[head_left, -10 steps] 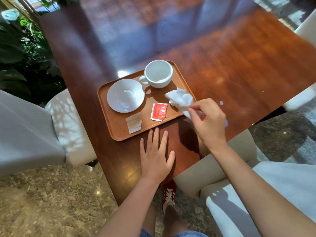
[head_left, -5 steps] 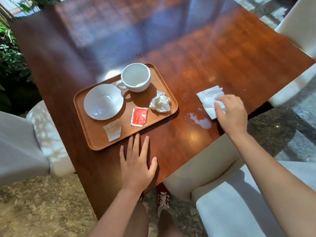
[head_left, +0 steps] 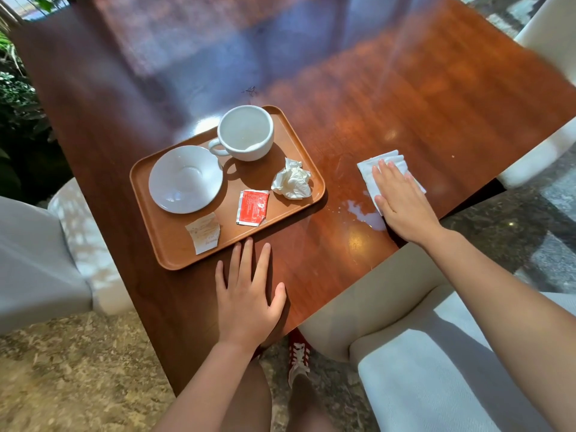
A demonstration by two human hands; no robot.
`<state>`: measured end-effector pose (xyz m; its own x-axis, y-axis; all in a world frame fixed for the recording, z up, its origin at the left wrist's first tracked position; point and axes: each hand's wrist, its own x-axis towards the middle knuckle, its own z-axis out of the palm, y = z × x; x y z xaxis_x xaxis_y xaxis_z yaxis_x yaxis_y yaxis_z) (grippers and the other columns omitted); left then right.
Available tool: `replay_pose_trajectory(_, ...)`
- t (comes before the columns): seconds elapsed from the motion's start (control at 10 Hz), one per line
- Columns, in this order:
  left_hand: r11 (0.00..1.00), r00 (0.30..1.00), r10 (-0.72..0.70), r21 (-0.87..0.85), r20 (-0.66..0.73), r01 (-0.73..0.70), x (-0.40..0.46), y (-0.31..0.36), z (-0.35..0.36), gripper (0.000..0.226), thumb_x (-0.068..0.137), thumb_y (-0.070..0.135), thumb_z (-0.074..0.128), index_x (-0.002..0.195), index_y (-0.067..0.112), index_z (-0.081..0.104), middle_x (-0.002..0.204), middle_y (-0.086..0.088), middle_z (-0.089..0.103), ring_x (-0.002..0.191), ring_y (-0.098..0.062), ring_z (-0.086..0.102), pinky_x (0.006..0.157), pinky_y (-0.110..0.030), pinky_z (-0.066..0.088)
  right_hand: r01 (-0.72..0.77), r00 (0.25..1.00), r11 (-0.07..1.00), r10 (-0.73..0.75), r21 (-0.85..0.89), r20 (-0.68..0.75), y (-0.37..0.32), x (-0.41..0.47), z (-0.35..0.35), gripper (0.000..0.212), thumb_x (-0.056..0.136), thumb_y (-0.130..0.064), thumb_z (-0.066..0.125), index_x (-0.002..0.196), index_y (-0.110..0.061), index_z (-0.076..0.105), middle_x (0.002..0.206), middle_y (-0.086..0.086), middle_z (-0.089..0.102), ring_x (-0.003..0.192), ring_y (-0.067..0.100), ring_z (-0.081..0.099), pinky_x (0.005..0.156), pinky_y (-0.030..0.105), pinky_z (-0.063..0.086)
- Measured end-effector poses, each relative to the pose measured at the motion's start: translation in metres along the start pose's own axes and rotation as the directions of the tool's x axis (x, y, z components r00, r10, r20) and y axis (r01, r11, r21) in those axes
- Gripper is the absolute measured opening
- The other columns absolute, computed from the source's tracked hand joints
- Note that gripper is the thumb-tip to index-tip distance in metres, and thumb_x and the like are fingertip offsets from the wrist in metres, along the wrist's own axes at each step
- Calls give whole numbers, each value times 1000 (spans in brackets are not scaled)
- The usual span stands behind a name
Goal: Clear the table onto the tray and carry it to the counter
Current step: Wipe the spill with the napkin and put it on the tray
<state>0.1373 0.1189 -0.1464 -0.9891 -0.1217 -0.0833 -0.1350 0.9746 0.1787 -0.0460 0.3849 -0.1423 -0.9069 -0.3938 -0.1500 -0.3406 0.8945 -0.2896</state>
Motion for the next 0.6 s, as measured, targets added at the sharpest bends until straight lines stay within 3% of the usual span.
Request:
replay_pose_trajectory(0.2, 1000, 1000, 1, -2, 3, -1, -1, 0, 0, 66, 82, 46, 42, 142, 22, 32, 149, -12, 35, 140, -29, 25, 110, -54, 18, 105, 991, 987, -115, 125, 74, -29, -29, 9, 53, 96, -26, 24, 146, -14, 13, 157, 4, 14, 140, 8, 1, 116, 36, 1)
replay_pose_trajectory(0.4, 1000, 1000, 5, -2, 9, -5, -1, 0, -1, 66, 82, 46, 42, 143, 22, 31, 150, -12, 33, 140, -28, 22, 110, -54, 18, 194, 974, 979, -200, 59, 110, -56, -65, 23, 51, 100, -24, 29, 146, -18, 8, 155, -4, 4, 141, 8, -3, 117, 34, -1)
replay_pose_trajectory(0.6, 1000, 1000, 6, -4, 0, -6, -1, 0, 0, 66, 82, 46, 42, 143, 22, 30, 150, -12, 33, 140, -28, 23, 110, -53, 17, 205, 978, 978, -205, 29, 23, -54, -60, 16, 47, 99, -17, 38, 144, -15, 24, 153, 4, 26, 142, 17, 16, 115, 36, 15)
